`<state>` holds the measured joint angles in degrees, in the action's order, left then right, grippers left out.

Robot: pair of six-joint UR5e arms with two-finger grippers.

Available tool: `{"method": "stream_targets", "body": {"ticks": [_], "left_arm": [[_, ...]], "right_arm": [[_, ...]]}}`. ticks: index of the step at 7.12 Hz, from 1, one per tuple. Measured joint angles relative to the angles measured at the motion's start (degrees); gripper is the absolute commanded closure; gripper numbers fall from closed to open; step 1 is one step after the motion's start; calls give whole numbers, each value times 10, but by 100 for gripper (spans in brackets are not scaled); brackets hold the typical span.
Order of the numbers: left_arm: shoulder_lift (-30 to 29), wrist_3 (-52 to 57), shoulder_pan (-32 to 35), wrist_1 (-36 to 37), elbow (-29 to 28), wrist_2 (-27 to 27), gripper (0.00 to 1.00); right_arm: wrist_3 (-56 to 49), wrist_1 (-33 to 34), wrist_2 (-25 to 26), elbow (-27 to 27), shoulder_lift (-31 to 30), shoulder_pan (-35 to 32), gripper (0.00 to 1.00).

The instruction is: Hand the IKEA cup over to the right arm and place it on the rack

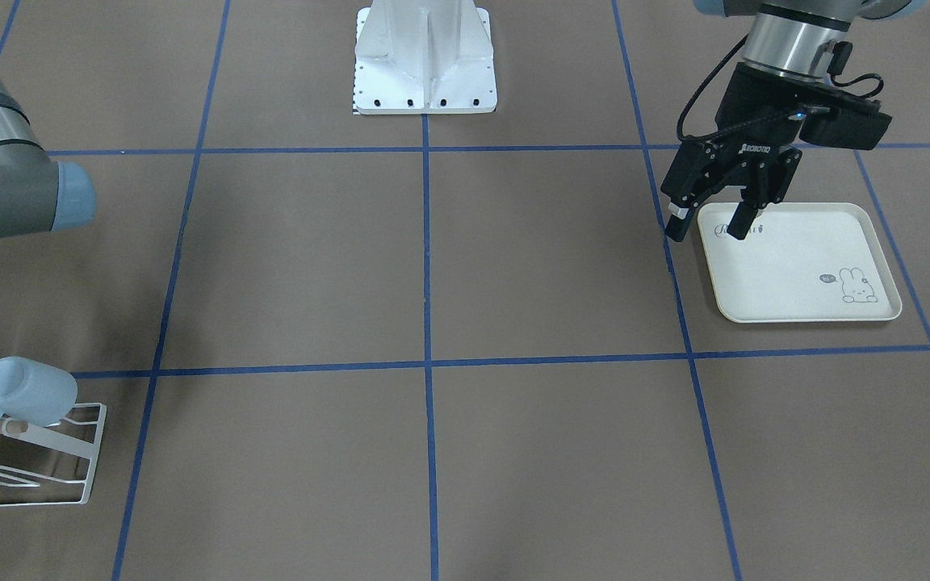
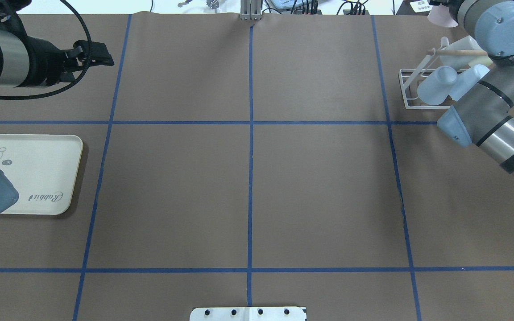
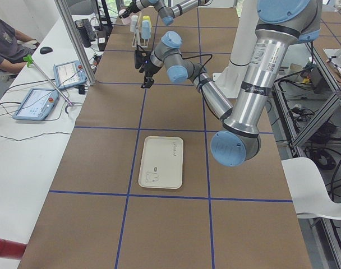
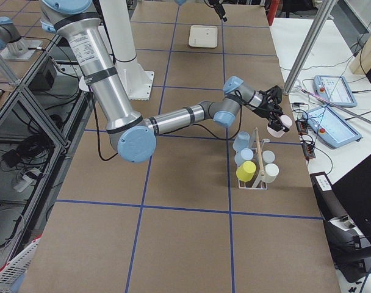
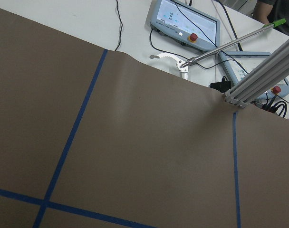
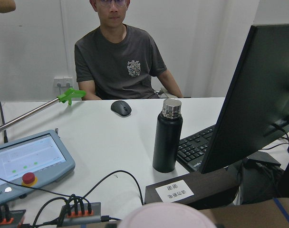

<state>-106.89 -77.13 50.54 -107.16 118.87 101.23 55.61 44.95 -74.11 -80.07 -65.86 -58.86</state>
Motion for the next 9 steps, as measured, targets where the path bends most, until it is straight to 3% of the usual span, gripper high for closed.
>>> {"method": "stream_targets", "body": {"ticks": [9], "left_arm": [[2, 1, 0, -2, 0, 3, 0]], "right_arm": [[-10, -3, 0, 16, -26, 21, 100]]}}
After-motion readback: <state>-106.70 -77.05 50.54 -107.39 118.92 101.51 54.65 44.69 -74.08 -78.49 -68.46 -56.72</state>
